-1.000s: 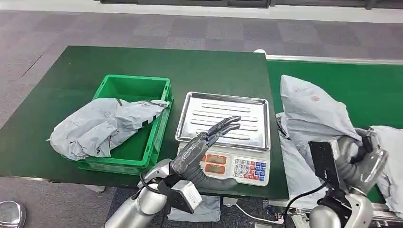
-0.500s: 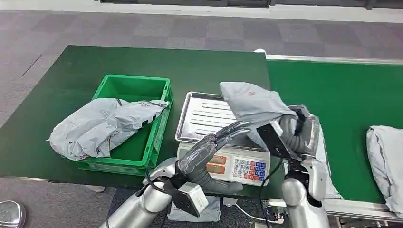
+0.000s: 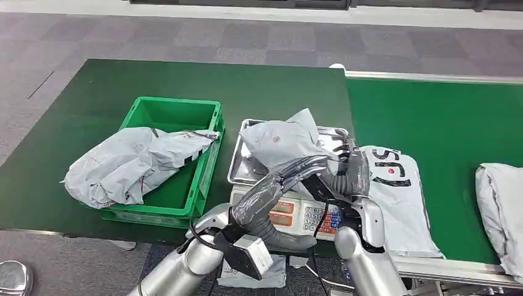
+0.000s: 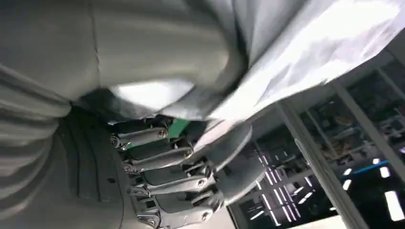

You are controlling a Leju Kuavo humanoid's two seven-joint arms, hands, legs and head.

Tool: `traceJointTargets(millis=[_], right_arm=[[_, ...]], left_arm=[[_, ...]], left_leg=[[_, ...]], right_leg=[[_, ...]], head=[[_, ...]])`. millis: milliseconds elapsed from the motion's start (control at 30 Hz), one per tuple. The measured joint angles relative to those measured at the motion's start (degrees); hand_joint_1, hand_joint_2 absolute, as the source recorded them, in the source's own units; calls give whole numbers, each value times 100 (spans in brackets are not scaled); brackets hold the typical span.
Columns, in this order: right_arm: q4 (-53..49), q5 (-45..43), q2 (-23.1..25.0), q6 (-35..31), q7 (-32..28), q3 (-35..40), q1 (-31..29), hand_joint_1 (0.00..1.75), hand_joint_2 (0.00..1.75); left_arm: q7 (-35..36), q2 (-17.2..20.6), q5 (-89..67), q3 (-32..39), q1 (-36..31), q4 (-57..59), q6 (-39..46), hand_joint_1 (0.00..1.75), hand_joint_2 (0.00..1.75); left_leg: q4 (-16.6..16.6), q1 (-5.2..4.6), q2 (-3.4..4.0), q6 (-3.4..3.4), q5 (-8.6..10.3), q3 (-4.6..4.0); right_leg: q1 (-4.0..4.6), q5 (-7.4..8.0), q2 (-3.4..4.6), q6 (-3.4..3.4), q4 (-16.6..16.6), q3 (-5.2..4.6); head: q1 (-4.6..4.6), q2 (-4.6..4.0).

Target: Moved the parcel from conveyor to table for the left to box.

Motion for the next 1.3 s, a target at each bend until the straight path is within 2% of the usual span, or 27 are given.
traceJointTargets(millis=[333,667,900,933,967,1300], right_arm=[[-331,186,-157,81,380,0,300,0,175],[-2206,-96,-503,144,328,-94,1116,0,175],[-2451,-107,-542,109,301,-144,1246,0,175],[-2571,-120,-557,72,279,-171,1304,0,175],[-3196,-367,-684,-17,109,-315,1647,0,175],[-4545,-223,-599,-615,-175,-636,2263,0,175]], left_arm=[[46,28,-39,0,48,-13,0,0,175],[81,46,-39,0,53,-11,2,0,175],[87,46,-39,0,54,-13,2,0,175],[94,46,-39,0,55,-13,2,0,175],[120,52,-39,0,89,-13,7,0,175],[142,55,-177,0,117,0,74,0,175]], left_leg=[[0,-1,-1,0,-1,0],[0,-1,0,2,-3,0],[1,-1,0,2,-3,1],[1,-1,0,2,-3,1],[1,-1,-2,3,-3,0],[0,-1,1,2,-4,1]], right_leg=[[0,0,-1,0,0,-2],[-1,-1,1,0,-1,-3],[-1,-1,1,0,-1,-3],[-1,-1,1,0,-2,-3],[-1,-1,-3,0,-2,-1],[-1,-1,2,0,-2,-3]], head=[[0,0],[0,0],[0,0],[0,0],[0,0],[0,0]])
